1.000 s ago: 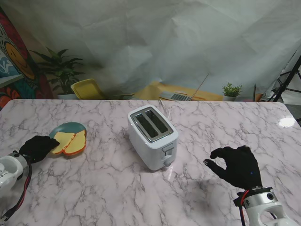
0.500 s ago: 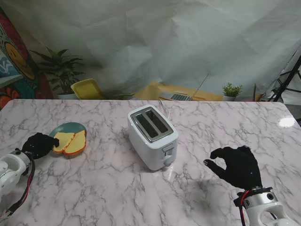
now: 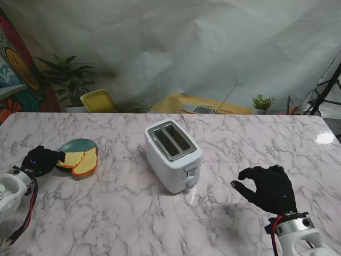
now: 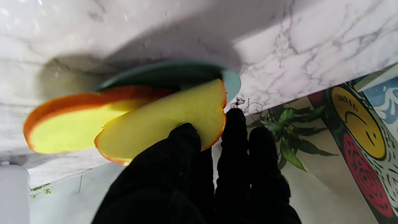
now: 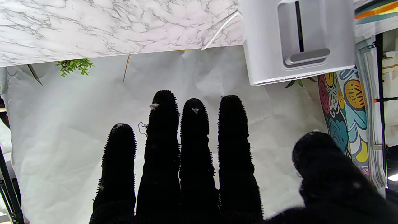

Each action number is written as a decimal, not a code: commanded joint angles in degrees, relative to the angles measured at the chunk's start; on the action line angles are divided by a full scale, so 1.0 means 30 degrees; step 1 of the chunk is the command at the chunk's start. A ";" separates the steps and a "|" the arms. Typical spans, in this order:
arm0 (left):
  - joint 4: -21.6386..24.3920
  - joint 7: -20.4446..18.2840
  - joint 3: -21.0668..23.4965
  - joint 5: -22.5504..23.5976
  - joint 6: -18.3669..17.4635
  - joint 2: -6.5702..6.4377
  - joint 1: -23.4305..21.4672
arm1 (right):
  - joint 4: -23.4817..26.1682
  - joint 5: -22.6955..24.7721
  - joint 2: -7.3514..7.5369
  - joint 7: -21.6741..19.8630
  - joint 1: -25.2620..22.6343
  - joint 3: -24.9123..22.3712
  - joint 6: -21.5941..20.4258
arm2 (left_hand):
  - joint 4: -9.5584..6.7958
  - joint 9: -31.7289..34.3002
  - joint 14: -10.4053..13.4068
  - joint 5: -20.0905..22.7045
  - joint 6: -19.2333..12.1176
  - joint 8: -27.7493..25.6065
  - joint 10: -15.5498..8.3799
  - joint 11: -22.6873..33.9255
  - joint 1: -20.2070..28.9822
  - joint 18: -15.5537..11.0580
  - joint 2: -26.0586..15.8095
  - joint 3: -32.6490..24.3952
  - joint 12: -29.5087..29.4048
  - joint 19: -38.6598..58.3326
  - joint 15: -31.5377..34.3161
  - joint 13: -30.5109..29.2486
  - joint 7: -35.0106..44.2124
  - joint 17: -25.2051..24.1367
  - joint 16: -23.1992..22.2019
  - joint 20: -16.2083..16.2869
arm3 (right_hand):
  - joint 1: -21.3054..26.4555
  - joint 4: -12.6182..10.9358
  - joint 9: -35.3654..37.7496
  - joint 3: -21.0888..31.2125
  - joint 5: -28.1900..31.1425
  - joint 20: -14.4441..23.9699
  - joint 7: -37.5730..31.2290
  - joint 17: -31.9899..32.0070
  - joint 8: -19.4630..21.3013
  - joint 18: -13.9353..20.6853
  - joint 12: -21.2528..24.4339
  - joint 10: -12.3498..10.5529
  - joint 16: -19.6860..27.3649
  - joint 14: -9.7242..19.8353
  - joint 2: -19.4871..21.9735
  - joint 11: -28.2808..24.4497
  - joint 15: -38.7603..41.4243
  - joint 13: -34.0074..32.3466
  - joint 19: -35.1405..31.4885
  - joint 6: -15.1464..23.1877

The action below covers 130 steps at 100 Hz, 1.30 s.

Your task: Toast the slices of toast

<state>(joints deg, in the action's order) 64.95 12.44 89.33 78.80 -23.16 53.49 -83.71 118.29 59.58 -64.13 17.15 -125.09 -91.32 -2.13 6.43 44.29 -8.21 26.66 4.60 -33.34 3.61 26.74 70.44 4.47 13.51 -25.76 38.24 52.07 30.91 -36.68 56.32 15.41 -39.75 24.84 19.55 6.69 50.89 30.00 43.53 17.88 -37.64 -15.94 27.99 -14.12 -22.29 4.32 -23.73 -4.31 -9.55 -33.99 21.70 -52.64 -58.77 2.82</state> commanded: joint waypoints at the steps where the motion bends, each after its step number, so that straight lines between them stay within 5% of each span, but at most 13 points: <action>1: 0.0507 0.0011 0.0078 -0.0051 0.0451 0.0192 0.0010 | 0.0042 0.0056 0.0002 0.0000 -0.0130 -0.0006 0.0069 | -0.0001 0.0992 -0.0800 0.0413 -0.0804 -0.2646 0.0534 0.2544 0.1176 0.0424 0.0067 -0.1357 0.1331 0.0723 0.0682 -0.0503 0.4823 -0.0036 -0.0747 0.0479 | 0.0055 -0.0419 -0.0495 -0.0258 -0.0144 0.0164 0.0118 0.0288 -0.0235 -0.0402 0.0038 0.0103 0.0138 -0.0047 0.0646 0.0317 -0.0563 0.0230 0.0219 -0.0309; 33: 0.1953 0.0455 0.0524 -0.1121 0.2502 0.0858 -0.0155 | 0.0018 0.0017 -0.0031 0.0190 -0.0202 -0.0107 0.0054 | 0.0192 0.0981 -0.0638 0.0373 -0.0800 -0.4827 0.0580 0.3560 0.1176 0.0179 0.0055 -0.1983 0.2156 0.0845 0.0936 -0.0679 0.4703 -0.0101 -0.2339 0.0447 | 0.0069 -0.0424 -0.0471 -0.0270 -0.0109 0.0163 0.0119 0.0280 -0.0235 -0.0419 0.0041 0.0094 0.0132 -0.0063 0.0643 0.0322 -0.0545 0.0202 0.0217 -0.0320; 99: 0.4585 0.2183 0.0982 -0.2878 0.4023 0.1819 -0.0896 | 0.0124 -0.0070 -0.0032 0.0196 -0.0240 -0.0069 -0.0142 | 0.0238 0.2149 -0.0601 0.1598 -0.1290 -0.6109 0.0365 0.3707 0.1175 0.0357 0.0430 -0.2342 0.2575 0.1375 0.0760 -0.1922 0.4766 0.0720 -0.3123 -0.0682 | 0.0094 -0.0423 -0.0542 -0.0256 -0.0172 0.0162 0.0144 0.0316 -0.0238 -0.0409 0.0040 0.0077 0.0139 -0.0053 0.0421 0.0344 -0.0576 0.0258 0.0224 -0.0334; 110: 0.5539 0.2565 0.0731 -0.3418 0.4186 0.2086 -0.1114 | 0.0221 0.0278 0.0048 0.0143 -0.0038 0.0202 -0.0408 | 0.0204 0.2406 -0.0474 0.1865 -0.1673 -0.6259 0.0169 0.3547 0.1142 0.0298 0.0435 -0.2172 0.2640 0.1493 0.0653 -0.2237 0.4771 0.0979 -0.3117 -0.0845 | 0.0050 -0.0422 -0.0970 -0.0091 -0.0578 0.0158 0.0282 0.0307 -0.0272 -0.0374 0.0060 0.0170 0.0217 -0.0053 -0.0139 0.0417 -0.0752 0.0585 0.0233 -0.0485; 130: 0.7373 0.3100 -0.0241 -0.4299 0.3952 0.2496 -0.1258 | 0.0207 0.1711 0.0214 0.1138 0.0968 0.1030 -0.0663 | 0.0026 0.2912 -0.0382 0.2169 -0.2010 -0.6350 0.0021 0.3061 0.0952 0.0319 0.0412 -0.2048 0.2662 0.1486 0.0321 -0.2851 0.4615 0.1608 -0.2982 -0.1123 | -0.1328 0.0085 -0.3828 0.2812 -0.2758 -0.0104 0.1982 0.0689 -0.1223 0.0338 0.0671 0.0761 0.1205 -0.0290 -0.2683 0.0433 -0.1610 0.2713 0.0370 -0.1714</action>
<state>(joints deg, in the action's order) 84.73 21.81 89.99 66.72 -10.67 59.76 -87.86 118.23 64.20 -63.61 20.26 -123.47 -88.75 -3.91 7.80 46.44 -8.98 27.97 2.03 -45.60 5.56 30.56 70.31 6.03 15.71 -29.76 42.67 55.17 32.46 -42.90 56.69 19.43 -48.24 22.71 18.02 6.69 43.15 35.60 38.49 17.90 -33.78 -15.33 25.93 -14.14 -20.88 5.42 -21.48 -4.41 -15.52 -33.73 19.65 -47.18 -58.42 -0.16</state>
